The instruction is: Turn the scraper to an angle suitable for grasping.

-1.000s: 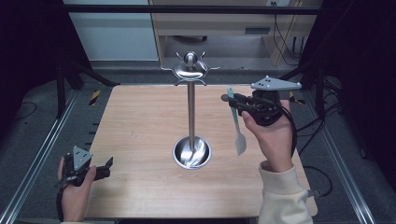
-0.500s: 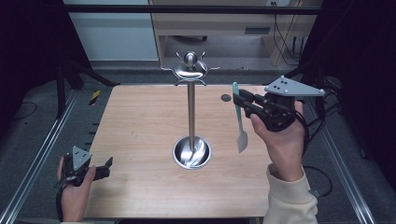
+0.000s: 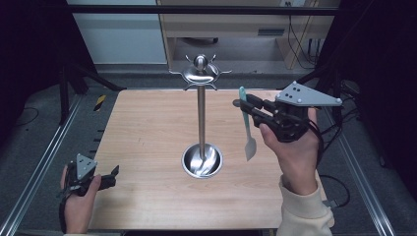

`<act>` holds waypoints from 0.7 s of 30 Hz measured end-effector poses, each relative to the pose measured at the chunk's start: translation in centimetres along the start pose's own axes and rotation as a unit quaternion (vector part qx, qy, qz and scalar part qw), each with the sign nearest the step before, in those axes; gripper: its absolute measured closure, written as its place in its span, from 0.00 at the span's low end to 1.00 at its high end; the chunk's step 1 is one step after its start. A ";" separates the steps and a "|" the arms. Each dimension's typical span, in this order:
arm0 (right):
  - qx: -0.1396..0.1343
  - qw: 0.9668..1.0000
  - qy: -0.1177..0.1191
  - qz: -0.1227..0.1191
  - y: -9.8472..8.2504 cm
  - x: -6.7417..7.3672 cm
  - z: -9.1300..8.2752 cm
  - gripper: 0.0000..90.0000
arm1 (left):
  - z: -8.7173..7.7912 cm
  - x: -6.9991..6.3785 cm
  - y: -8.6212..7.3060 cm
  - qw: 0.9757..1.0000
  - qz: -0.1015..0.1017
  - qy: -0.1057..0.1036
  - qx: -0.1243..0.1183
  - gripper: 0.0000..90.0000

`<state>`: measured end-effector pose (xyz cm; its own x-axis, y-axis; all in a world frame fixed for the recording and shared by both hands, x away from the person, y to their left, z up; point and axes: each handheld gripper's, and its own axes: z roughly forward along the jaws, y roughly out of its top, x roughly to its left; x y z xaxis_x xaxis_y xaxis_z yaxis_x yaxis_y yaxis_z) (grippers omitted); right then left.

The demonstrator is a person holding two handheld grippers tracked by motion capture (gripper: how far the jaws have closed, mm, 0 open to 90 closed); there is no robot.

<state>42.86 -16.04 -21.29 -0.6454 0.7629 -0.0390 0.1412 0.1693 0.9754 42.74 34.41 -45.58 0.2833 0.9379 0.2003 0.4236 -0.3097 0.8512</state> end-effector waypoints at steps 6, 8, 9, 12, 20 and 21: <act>-0.009 1.000 0.004 -0.004 0.2 0.5 0.0 0.82 | 0.1 -0.1 0.0 1.000 0.002 -0.002 0.000 0.04; -0.015 1.000 0.002 -0.003 0.3 0.6 -0.2 0.82 | 0.1 0.0 0.0 1.000 0.002 -0.002 0.000 0.04; -0.016 1.000 0.003 -0.003 0.3 0.6 -0.3 0.82 | 0.1 -0.1 0.0 1.000 0.002 -0.002 0.000 0.04; -0.021 1.000 0.004 -0.004 0.4 0.9 -0.4 0.82 | 0.1 -0.1 0.0 1.000 0.004 -0.002 0.001 0.04; -0.023 1.000 0.009 -0.014 0.5 2.1 0.3 0.82 | 0.1 -0.1 0.0 1.000 0.005 -0.003 0.002 0.04; -0.025 1.000 0.009 -0.014 0.5 2.2 0.4 0.82 | 0.1 -0.1 0.0 1.000 0.005 -0.003 0.002 0.04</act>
<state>41.78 -14.02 -20.98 -0.6626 0.7464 -0.0621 0.0866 0.1587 0.9835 42.81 34.28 -45.61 0.2937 0.9334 0.2062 0.4247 -0.3206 0.8467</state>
